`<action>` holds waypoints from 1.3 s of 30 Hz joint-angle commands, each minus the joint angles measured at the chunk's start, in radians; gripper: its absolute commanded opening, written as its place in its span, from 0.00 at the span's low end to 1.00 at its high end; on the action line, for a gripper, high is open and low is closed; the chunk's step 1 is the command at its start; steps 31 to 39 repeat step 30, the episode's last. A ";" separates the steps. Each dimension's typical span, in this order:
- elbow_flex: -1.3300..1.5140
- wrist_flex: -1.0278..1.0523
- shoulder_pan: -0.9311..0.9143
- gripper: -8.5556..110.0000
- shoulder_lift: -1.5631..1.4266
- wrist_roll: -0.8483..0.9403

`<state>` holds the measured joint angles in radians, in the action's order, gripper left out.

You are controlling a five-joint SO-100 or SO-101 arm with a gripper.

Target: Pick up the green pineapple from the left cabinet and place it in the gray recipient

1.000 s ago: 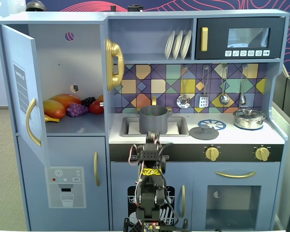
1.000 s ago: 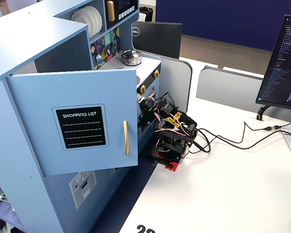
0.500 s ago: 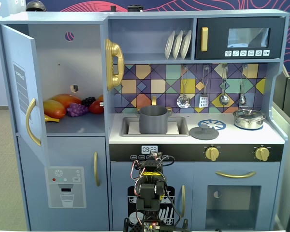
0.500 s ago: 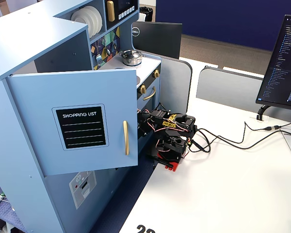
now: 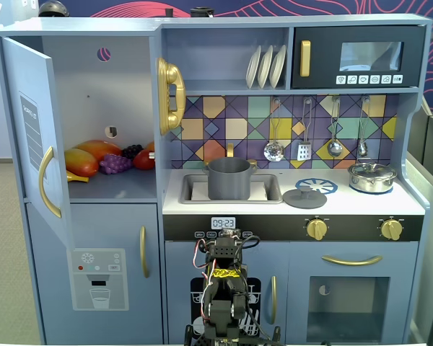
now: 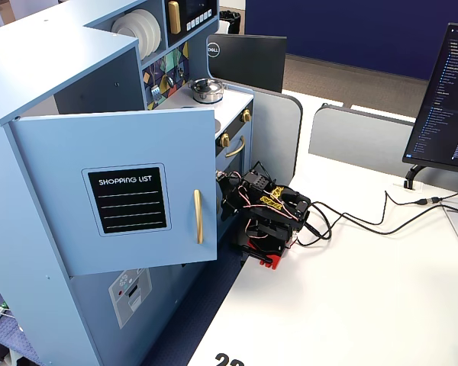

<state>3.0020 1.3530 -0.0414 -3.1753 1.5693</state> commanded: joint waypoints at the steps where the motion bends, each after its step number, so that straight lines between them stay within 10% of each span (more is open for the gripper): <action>1: 0.000 0.176 -0.015 0.09 -0.003 -0.017; 39: 0.000 0.178 0.032 0.11 -0.003 -0.031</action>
